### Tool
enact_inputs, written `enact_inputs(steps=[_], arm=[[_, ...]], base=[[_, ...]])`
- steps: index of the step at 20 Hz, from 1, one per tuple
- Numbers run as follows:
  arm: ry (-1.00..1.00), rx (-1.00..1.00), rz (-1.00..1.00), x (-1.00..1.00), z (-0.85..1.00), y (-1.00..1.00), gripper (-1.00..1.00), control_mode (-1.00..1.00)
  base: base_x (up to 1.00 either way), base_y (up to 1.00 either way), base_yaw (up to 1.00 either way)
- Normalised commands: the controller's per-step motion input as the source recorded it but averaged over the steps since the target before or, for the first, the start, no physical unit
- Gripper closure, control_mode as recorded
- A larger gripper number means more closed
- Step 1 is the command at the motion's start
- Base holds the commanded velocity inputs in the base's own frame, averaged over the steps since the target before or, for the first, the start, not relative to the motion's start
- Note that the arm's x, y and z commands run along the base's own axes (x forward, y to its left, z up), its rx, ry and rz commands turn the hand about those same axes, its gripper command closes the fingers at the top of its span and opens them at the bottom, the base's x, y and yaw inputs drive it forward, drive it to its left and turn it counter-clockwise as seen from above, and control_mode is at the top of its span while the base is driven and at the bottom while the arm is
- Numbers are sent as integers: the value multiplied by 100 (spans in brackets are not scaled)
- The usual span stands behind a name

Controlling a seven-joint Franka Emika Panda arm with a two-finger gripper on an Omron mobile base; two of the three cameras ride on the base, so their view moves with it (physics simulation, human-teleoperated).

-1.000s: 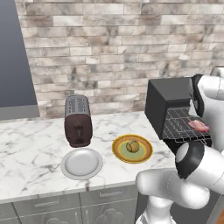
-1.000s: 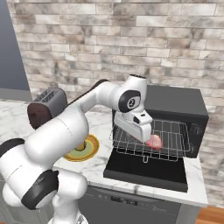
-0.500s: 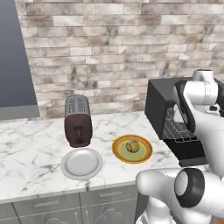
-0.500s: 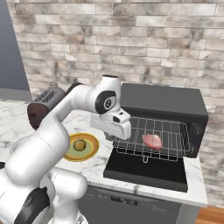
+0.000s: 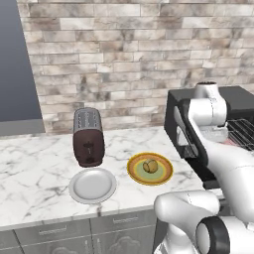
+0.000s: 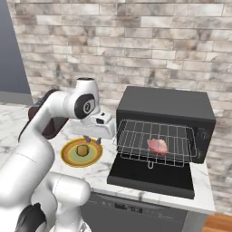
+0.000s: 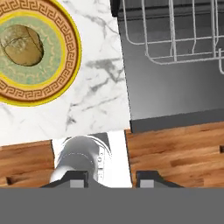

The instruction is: Open the toaster oven door. Place the bread on the top rack in the toaster oven and place the steak on the bottom rack.

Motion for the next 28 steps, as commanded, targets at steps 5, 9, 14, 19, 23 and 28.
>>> enact_inputs(steps=[5, 9, 14, 19, 23, 28], arm=[[0, 0, 21, 18, -5, 66, -100, -100], [0, 0, 13, 31, -14, 63, -100, -100], [0, 10, 0, 30, -31, 42, -100, -100], [0, 12, -7, 41, -41, 35, -100, -100], [-4, 6, -3, 35, -35, 30, -100, -100], [-3, -2, -4, 20, -26, 23, -100, -100]], base=[[0, 0, 0], [0, 0, 0], [0, 0, 0], [0, 0, 0], [0, 0, 0], [0, 0, 0]])
